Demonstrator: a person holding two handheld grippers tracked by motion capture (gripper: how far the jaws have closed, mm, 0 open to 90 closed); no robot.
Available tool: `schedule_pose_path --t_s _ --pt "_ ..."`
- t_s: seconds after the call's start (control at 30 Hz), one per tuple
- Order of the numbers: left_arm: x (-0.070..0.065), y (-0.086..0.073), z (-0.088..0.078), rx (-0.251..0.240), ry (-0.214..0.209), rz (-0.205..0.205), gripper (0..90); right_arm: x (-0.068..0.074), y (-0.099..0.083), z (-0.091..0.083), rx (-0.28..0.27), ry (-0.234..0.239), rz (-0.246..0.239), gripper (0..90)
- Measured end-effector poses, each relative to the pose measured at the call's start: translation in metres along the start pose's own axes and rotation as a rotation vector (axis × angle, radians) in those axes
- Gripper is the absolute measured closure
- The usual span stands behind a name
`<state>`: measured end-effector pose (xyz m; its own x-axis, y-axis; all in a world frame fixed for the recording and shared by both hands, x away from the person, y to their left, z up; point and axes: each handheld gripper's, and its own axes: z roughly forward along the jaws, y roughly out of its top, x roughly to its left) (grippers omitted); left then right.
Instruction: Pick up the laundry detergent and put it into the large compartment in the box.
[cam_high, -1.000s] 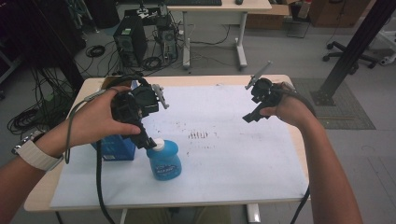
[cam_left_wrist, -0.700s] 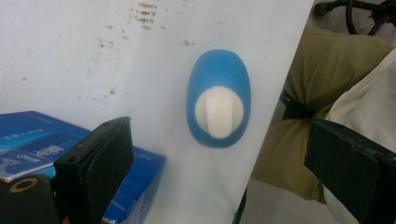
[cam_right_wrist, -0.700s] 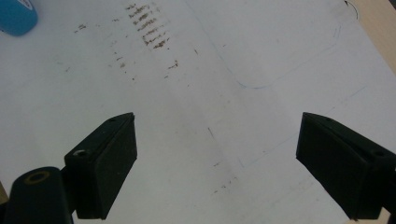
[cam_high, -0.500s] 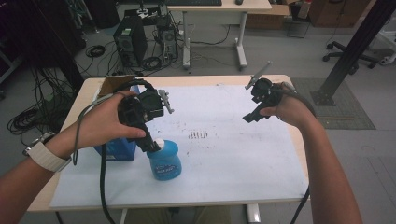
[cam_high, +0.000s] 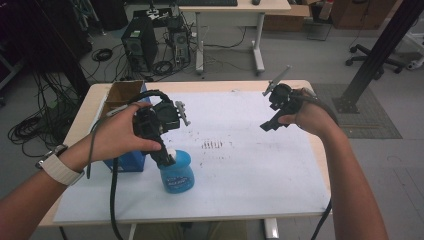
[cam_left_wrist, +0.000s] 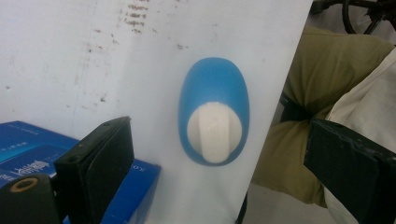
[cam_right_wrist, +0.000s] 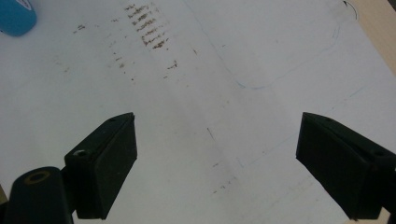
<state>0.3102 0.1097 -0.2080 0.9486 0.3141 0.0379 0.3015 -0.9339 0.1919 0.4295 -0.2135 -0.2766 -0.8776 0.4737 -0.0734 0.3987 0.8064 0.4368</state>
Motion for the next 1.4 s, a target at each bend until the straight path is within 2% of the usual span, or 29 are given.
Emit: schedule_pose_path --t_s 0.63,0.87,0.97,1.0,1.07,1.1,1.4 --pt "0.002 0.001 0.017 0.005 -0.014 0.008 8.4 0.001 0.001 0.000 -0.001 -0.006 -0.004 12.5" --pt "0.005 -0.002 0.028 0.006 -0.033 0.008 8.4 0.001 0.001 0.001 0.002 -0.003 -0.004 12.5" --pt "0.005 -0.002 0.030 0.006 -0.025 0.016 8.3 0.001 0.001 0.002 0.003 -0.003 -0.002 12.5" --pt "0.006 -0.003 0.032 -0.001 -0.038 0.020 8.0 0.001 0.002 0.002 0.004 -0.003 -0.003 12.5" --pt "0.006 -0.003 0.033 -0.001 -0.038 0.027 7.7 0.001 0.002 0.003 0.004 -0.002 -0.005 12.5" --pt "0.006 -0.003 0.035 0.003 -0.042 0.043 7.7 0.001 0.002 0.003 0.003 0.000 -0.005 12.5" --pt "0.006 -0.003 0.040 0.009 -0.049 0.059 7.9 0.001 0.003 0.004 0.004 0.000 -0.004 12.5"
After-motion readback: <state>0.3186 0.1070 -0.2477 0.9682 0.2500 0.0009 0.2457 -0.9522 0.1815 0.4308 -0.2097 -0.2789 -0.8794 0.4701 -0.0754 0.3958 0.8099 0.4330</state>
